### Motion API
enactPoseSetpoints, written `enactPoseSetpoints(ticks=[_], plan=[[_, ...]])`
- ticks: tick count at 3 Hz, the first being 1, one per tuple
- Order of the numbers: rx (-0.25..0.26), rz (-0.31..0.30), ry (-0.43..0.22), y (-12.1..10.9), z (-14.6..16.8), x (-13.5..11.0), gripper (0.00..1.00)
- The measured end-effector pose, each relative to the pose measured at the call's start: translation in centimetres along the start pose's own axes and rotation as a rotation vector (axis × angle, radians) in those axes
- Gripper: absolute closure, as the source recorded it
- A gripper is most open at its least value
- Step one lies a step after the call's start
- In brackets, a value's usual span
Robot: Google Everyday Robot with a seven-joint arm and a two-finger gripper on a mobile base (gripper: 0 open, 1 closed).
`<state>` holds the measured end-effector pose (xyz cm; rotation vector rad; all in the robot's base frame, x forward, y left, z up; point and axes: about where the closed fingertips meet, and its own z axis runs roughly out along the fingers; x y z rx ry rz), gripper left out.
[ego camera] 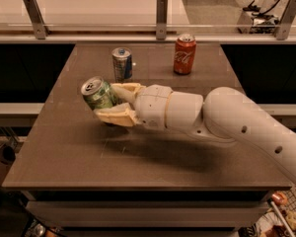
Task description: Place green can upright
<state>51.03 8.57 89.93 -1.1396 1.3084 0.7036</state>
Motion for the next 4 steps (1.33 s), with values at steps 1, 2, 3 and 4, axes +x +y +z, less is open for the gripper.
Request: enactPoseSetpoints(ticks=[1,2,3,4], plan=[[0.039,0.059,-0.025,-0.5,-0.8,0.8,1.00],[0.097,0.116,-0.016,-0.4,-2.1,1.5,1.00],[0.137,0.152,-0.023,-0.4,-3.1,2.2,1.00],[0.143,0.171,-0.028,-1.0,-3.4,2.8,1.00]])
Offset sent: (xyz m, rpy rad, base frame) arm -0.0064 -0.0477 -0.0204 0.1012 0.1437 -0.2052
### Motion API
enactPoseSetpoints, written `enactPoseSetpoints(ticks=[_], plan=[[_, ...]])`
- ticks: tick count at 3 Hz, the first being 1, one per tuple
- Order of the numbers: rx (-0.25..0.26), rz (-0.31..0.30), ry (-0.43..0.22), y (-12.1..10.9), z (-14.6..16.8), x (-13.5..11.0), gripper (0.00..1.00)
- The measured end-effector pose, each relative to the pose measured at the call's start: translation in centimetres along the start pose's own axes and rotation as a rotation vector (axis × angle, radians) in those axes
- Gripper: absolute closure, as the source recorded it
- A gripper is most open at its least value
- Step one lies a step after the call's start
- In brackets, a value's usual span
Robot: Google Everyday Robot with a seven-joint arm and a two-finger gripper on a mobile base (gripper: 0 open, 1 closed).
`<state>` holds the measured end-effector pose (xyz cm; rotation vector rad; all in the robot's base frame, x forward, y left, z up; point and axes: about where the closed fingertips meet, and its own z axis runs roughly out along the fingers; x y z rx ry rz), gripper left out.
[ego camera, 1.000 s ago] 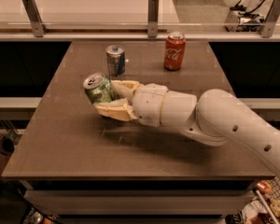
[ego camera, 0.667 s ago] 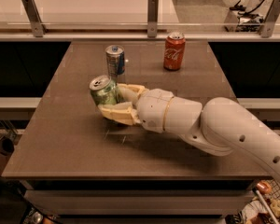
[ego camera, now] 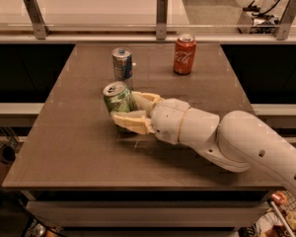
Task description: Place green can upright
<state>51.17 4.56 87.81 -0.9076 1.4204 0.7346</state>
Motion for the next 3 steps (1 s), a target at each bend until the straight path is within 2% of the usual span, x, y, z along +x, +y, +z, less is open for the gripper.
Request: enactPoseSetpoints(ticks=[1,3], plan=[[-0.003,-0.002,0.000,0.15,0.12,-0.07,0.82],[-0.009,-0.004,0.000,0.43,0.35,-0.19,0.36]])
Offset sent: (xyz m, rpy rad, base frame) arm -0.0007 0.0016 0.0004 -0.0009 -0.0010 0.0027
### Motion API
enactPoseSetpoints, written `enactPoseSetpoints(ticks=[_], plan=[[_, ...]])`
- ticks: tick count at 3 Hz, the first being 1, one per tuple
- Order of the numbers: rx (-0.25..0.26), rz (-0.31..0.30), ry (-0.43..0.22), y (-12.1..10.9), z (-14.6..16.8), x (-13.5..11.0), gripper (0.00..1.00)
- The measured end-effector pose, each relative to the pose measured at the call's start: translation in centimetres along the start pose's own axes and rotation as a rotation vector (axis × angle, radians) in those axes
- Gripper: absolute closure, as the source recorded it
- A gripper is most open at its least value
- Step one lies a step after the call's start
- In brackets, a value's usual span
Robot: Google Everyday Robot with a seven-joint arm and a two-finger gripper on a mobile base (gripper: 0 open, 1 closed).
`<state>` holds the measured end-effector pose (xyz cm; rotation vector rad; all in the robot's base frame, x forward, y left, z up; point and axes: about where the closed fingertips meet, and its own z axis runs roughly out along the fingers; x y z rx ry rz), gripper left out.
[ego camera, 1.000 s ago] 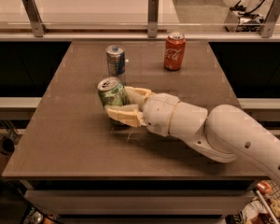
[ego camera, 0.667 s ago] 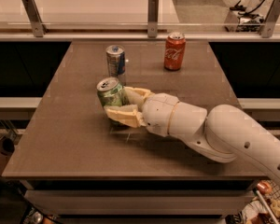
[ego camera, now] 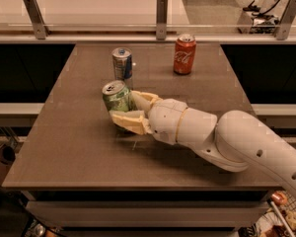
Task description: Place green can upright
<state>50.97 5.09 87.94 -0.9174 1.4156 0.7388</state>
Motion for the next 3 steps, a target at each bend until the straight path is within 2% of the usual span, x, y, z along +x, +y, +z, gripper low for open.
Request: enactPoseSetpoints(ticks=[1,2,3], plan=[[-0.003,-0.001,0.000,0.14,0.12,-0.06,0.13],[-0.006,-0.002,0.000,0.28,0.24,-0.12,0.00],[-0.006,-0.002,0.000,0.28,0.24,-0.12,0.00]])
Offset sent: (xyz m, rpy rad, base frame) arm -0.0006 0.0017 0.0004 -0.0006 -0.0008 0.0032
